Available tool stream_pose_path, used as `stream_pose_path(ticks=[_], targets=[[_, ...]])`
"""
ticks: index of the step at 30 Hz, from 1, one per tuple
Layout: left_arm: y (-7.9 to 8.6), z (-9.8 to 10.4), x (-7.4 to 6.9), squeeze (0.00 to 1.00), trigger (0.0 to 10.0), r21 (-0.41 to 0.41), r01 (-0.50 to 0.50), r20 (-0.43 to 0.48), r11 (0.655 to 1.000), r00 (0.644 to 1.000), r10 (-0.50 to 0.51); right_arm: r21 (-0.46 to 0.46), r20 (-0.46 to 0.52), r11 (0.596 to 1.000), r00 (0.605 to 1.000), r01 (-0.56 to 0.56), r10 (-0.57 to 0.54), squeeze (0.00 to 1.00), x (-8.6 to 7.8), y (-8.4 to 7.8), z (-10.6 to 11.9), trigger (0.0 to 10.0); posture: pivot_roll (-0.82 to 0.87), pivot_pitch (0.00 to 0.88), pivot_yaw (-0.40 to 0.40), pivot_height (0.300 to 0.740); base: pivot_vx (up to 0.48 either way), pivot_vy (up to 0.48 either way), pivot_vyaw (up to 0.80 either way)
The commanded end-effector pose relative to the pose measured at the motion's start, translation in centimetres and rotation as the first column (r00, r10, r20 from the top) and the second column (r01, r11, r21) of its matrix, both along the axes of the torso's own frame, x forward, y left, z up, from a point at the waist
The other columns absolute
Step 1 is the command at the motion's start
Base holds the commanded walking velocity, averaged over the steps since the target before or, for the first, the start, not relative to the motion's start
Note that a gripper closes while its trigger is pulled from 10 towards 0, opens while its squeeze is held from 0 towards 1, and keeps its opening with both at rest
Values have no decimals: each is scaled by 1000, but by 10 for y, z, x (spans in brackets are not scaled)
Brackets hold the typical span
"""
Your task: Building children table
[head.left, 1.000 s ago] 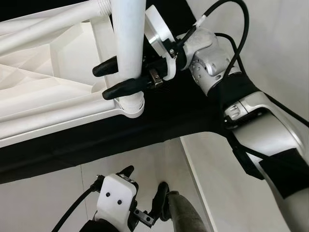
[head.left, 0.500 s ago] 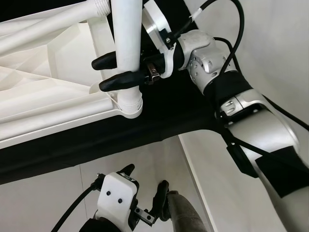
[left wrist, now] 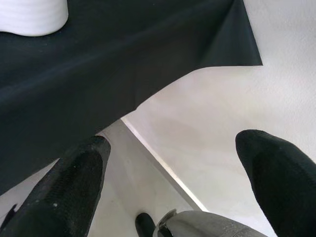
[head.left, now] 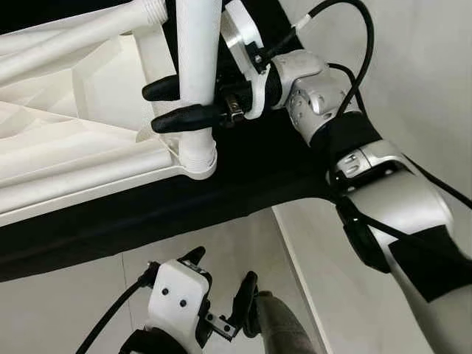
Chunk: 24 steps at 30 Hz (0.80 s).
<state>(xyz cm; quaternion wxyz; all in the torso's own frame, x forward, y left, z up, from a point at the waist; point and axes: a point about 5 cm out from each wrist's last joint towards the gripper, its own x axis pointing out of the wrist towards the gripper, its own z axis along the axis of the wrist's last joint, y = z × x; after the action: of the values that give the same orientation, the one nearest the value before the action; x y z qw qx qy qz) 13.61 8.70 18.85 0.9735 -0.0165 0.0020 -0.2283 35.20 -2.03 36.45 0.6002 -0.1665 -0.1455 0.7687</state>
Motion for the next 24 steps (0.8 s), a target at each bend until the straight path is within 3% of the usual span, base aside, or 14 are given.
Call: stream_pose_path(ticks=[1, 3, 5, 14, 21, 24], targets=[[-1, -7, 0, 0, 10000, -8, 0, -45, 1000, 999, 0, -106, -55, 978, 981, 179, -185, 0, 14, 0, -36, 10000, 26, 457, -64, 740, 0, 0, 0], [-1, -7, 0, 0, 10000, -8, 0, -43, 1000, 999, 0, -103, -62, 965, 967, 241, -248, 0, 18, -2, -36, 10000, 25, 457, -63, 740, 0, 0, 0], [-1, -7, 2, 0, 10000, -8, 0, -39, 1000, 999, 0, -103, -102, 910, 906, 402, -412, 0, 29, -12, -41, 10000, 10, 450, -65, 740, 0, 0, 0], [0, -8, 7, 0, 10000, -7, 3, -32, 1000, 999, -3, -43, -181, 828, 810, 559, -557, 0, 38, -33, -46, 10000, -2, 433, -58, 740, 0, 0, 0], [0, -9, 10, 0, 10000, -5, 8, -27, 1000, 1000, -8, 18, -249, 778, 756, 628, -605, 0, 36, -37, -54, 10000, -4, 423, -48, 740, 0, 0, 0], [1, -10, 12, 0, 10000, -3, 8, -24, 1000, 1000, -8, 85, -320, 714, 698, 695, -641, 0, 35, -36, -64, 10000, 0, 418, -47, 740, 0, 0, 0]])
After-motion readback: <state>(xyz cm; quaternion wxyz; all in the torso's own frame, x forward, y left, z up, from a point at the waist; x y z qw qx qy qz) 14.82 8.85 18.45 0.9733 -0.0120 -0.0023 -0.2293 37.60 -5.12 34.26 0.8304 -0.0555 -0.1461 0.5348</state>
